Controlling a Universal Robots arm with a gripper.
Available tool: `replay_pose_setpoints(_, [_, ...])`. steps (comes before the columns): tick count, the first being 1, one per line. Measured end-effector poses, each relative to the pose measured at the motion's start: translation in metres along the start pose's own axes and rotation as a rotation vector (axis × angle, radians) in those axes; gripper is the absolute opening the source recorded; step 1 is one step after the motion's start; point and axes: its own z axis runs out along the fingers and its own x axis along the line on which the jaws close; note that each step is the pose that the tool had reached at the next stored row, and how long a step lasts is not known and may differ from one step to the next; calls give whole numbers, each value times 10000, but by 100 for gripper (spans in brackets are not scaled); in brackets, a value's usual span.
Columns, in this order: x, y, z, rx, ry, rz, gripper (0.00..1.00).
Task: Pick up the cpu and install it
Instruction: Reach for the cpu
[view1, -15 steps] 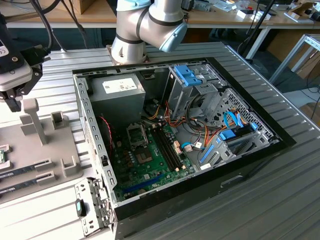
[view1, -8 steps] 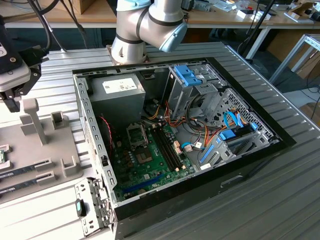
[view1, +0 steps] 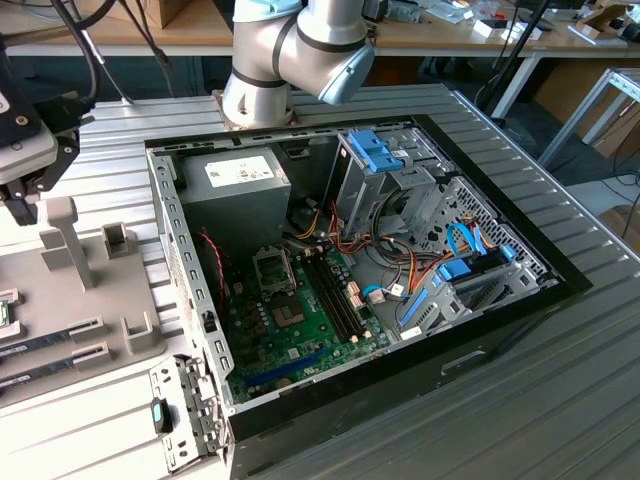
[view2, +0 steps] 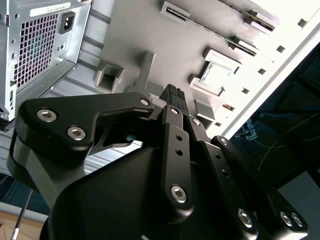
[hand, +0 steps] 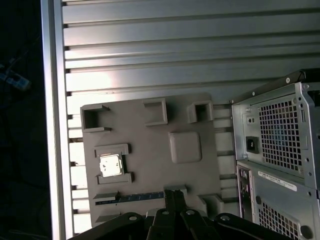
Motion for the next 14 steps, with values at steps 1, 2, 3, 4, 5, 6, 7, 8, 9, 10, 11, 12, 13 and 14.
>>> replay_pose_setpoints(1, [3,0,1,0,0,0,11])
replay_pose_setpoints(2, [5,0,1,0,0,1,11])
replay_pose_setpoints(3, [8,-1,2,0,0,0,11])
replay_pose_setpoints(4, [12,-1,2,0,0,0,11])
replay_pose_setpoints(5, [13,-1,3,0,0,0,11])
replay_pose_setpoints(6, [15,-1,3,0,0,0,11])
replay_pose_setpoints(7, [17,-2,4,0,0,1,11])
replay_pose_setpoints(8, [19,-2,4,0,0,0,11])
replay_pose_setpoints(9, [22,-2,5,0,0,0,11])
replay_pose_setpoints(10, [23,-2,5,0,0,0,11])
replay_pose_setpoints(11, [25,-2,6,0,0,0,11])
replay_pose_setpoints(12, [27,-2,6,0,0,0,11])
replay_pose_setpoints(13, [29,-2,7,0,0,0,11])
replay_pose_setpoints(14, [31,-3,7,0,0,0,11])
